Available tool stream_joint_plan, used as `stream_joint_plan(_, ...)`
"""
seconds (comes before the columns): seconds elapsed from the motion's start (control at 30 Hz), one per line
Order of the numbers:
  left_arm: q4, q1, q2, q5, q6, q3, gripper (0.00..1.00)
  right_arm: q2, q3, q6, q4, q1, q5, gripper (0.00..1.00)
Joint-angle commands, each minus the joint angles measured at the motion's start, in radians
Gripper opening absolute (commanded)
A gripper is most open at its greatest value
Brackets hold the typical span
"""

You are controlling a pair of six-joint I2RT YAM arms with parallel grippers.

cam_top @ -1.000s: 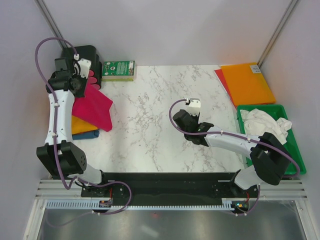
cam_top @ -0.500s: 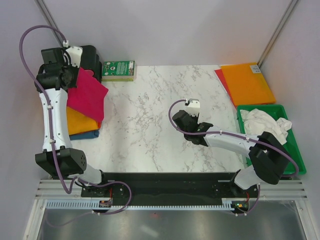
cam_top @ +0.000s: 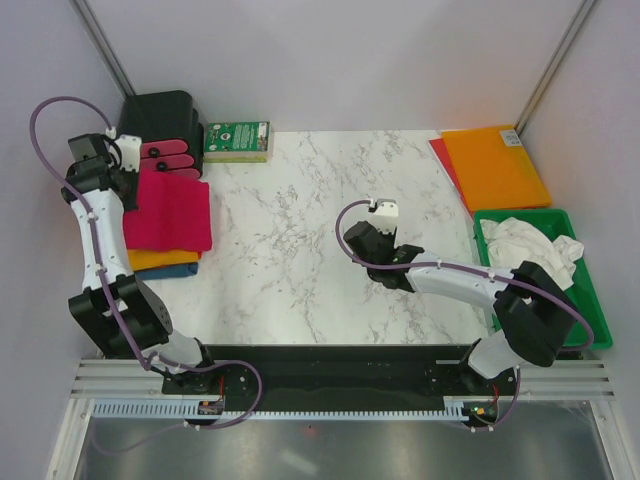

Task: Fold and stack the t-shirts
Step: Neatly place the folded tshirt to the corner

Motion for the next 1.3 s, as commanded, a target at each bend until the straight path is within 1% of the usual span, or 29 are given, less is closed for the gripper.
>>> stream_joint_plan(0.0,0.125,0.075,-0.015,0.042,0.047,-0.064,0.02,0.009,0.006,0.008,0.019,0.001,-0.006,0.52)
stream_joint_plan(0.1,0.171,0.113,-0.006,0.046,0.055,-0.093,0.02,0.014,0.010,0.007,0.010,0.003,-0.004,0.52)
stream_joint_plan(0.2,0.189,0.151,0.014,0.055,0.060,-0.086,0.02,0.020,0.022,0.008,-0.004,0.003,-0.003,0.52)
stream_joint_plan(0.27,0.201,0.208,0.037,0.060,0.073,-0.069,0.02,0.026,0.030,0.011,-0.017,0.003,0.001,0.52)
stream_joint_plan(0.37,0.226,0.246,0.060,0.045,0.090,-0.086,0.02,0.034,0.033,0.022,-0.020,0.003,-0.004,0.52)
stream_joint_plan(0.47,0.315,0.260,0.071,-0.021,0.098,-0.176,0.02,0.046,0.039,0.034,-0.023,0.003,-0.018,0.52)
stream_joint_plan(0.53,0.362,0.265,0.084,-0.063,0.101,-0.208,0.02,0.048,0.042,0.036,-0.035,0.004,-0.019,0.52)
stream_joint_plan(0.63,0.381,0.267,0.101,-0.089,0.080,-0.241,0.02,0.043,0.052,0.031,-0.047,0.007,-0.013,0.52)
stream_joint_plan(0.67,0.395,0.270,0.103,-0.090,0.073,-0.250,0.04,0.042,0.055,0.028,-0.052,0.006,-0.010,0.52)
stream_joint_plan(0.7,0.398,0.270,0.098,-0.078,0.066,-0.253,0.13,0.042,0.061,0.024,-0.055,0.006,-0.009,0.52)
stream_joint_plan(0.73,0.398,0.270,0.092,-0.064,0.061,-0.256,0.30,0.042,0.064,0.022,-0.059,0.006,-0.009,0.52)
stream_joint_plan(0.77,0.405,0.270,0.066,-0.055,0.047,-0.262,0.41,0.043,0.070,0.021,-0.061,0.006,-0.010,0.52)
stream_joint_plan(0.8,0.406,0.270,0.049,-0.028,0.040,-0.265,0.61,0.045,0.072,0.020,-0.063,0.007,-0.010,0.52)
stream_joint_plan(0.83,0.406,0.270,0.033,-0.009,0.024,-0.265,0.84,0.048,0.073,0.024,-0.064,0.007,-0.009,0.52)
stream_joint_plan(0.87,0.404,0.270,-0.007,0.005,0.014,-0.267,0.99,0.051,0.078,0.025,-0.064,0.012,-0.010,0.52)
stream_joint_plan(0.97,0.384,0.270,-0.072,0.101,-0.038,-0.268,1.00,0.068,0.087,0.031,-0.066,0.023,-0.012,0.52)
stream_joint_plan(1.0,0.363,0.268,-0.113,0.174,-0.052,-0.270,1.00,0.074,0.090,0.033,-0.067,0.023,-0.012,0.52)
stream_joint_plan(1.1,0.329,0.260,-0.162,0.329,-0.086,-0.296,0.99,0.089,0.104,0.043,-0.076,0.033,-0.016,0.52)
stream_joint_plan(1.23,0.307,0.178,-0.141,0.370,-0.126,-0.337,0.95,0.109,0.130,0.047,-0.093,0.043,-0.013,0.52)
stream_joint_plan(1.27,0.300,0.167,-0.135,0.400,-0.131,-0.351,0.95,0.112,0.141,0.047,-0.096,0.047,-0.013,0.52)
